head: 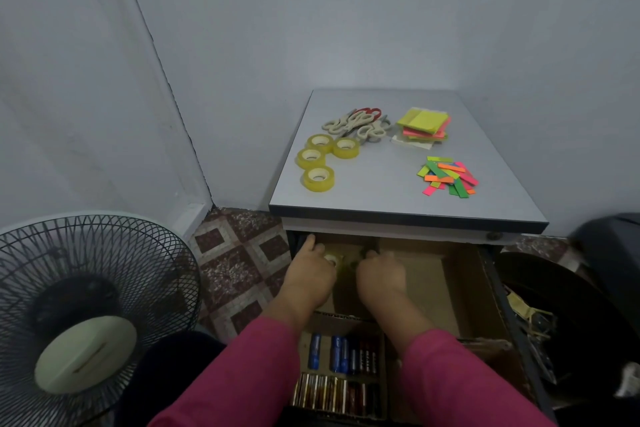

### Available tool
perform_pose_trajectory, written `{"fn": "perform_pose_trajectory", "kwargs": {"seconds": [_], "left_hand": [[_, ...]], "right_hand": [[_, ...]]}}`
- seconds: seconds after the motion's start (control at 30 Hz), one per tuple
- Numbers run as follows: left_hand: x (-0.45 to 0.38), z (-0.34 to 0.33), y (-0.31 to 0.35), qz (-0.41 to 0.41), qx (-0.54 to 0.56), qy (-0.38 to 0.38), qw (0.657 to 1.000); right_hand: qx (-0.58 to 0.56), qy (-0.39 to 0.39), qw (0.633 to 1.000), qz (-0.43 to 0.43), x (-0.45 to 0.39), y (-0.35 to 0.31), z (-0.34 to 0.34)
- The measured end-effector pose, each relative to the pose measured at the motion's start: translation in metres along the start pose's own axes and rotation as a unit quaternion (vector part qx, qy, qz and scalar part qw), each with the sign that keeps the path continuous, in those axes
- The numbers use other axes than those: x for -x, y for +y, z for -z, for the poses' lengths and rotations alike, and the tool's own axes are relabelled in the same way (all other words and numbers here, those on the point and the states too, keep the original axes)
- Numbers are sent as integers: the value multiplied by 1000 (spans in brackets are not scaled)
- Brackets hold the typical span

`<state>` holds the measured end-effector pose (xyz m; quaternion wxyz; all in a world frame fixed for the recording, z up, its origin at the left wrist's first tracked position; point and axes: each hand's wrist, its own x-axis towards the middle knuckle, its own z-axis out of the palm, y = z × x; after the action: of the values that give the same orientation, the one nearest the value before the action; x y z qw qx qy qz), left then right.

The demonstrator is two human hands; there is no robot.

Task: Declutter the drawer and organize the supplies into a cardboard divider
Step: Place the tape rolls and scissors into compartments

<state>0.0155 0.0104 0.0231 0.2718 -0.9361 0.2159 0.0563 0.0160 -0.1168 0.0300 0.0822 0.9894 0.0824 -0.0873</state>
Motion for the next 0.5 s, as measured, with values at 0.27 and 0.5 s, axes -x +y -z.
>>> {"fn": "perform_pose_trajectory", "kwargs": {"seconds": [0.27, 0.5], "left_hand": [[2, -1, 1, 20, 46, 59, 997], [12, -4, -4, 116, 270, 308, 905]], "right_hand": [[0, 22, 1000, 7, 2, 1, -2], [-119, 302, 946, -17, 16, 6, -5]]}}
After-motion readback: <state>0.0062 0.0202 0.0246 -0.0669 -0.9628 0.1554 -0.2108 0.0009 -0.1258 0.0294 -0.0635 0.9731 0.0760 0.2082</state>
